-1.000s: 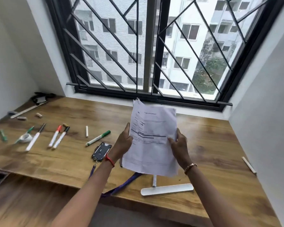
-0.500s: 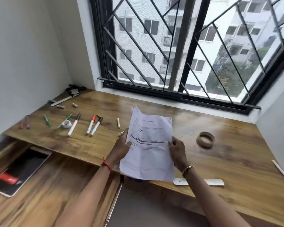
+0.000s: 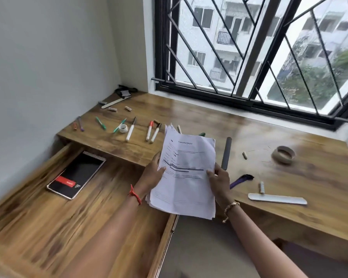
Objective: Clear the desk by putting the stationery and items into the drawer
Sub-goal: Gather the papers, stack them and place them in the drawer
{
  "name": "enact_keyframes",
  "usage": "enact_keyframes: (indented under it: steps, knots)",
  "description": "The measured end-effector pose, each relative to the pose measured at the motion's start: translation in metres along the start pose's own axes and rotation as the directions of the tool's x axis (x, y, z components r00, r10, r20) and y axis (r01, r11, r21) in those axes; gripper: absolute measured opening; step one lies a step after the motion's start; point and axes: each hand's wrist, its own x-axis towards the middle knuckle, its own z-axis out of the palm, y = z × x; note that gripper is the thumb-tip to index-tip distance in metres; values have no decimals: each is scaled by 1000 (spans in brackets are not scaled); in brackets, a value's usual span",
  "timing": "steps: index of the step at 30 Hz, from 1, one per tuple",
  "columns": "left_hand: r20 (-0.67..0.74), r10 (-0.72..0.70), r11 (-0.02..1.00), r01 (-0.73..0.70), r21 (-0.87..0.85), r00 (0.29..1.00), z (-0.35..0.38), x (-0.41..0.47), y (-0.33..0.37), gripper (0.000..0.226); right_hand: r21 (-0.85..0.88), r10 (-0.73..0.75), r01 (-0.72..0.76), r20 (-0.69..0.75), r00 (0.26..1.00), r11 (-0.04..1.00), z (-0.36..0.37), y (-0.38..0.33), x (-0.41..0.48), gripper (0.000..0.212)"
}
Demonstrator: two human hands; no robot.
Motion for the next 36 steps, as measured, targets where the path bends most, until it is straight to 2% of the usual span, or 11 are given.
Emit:
enact_keyframes:
  steps: [7,18,22,26,28,33,36]
  knots:
    - [-58,-67,998,68,11,996,-18,-29,-17,56,17,30,-32,111,993,999,13,-1,-24,27]
    - [-146,-133,987,144,68,980,-47,-82,-55,55,53,113,-135,296,949,990,52,16,-65,17]
    - [-126,-153,982,165,90,980,-63,-98,-71,52,93,193,-239,346,918,967,66,17,-80,19]
    - [-117,-201,974,212,86,973,-82,-102,-93,53,170,300,-413,457,837,894,78,11,-93,19]
    - [-98,-230,965,240,102,968,-92,-102,-103,52,160,332,-456,488,807,875,87,12,-96,21]
    - [-64,-265,955,272,121,962,-123,-90,-138,50,112,402,-505,469,786,856,128,19,-104,18]
    - [7,-267,956,264,127,964,-146,-78,-159,51,95,469,-562,448,762,822,155,23,-108,22]
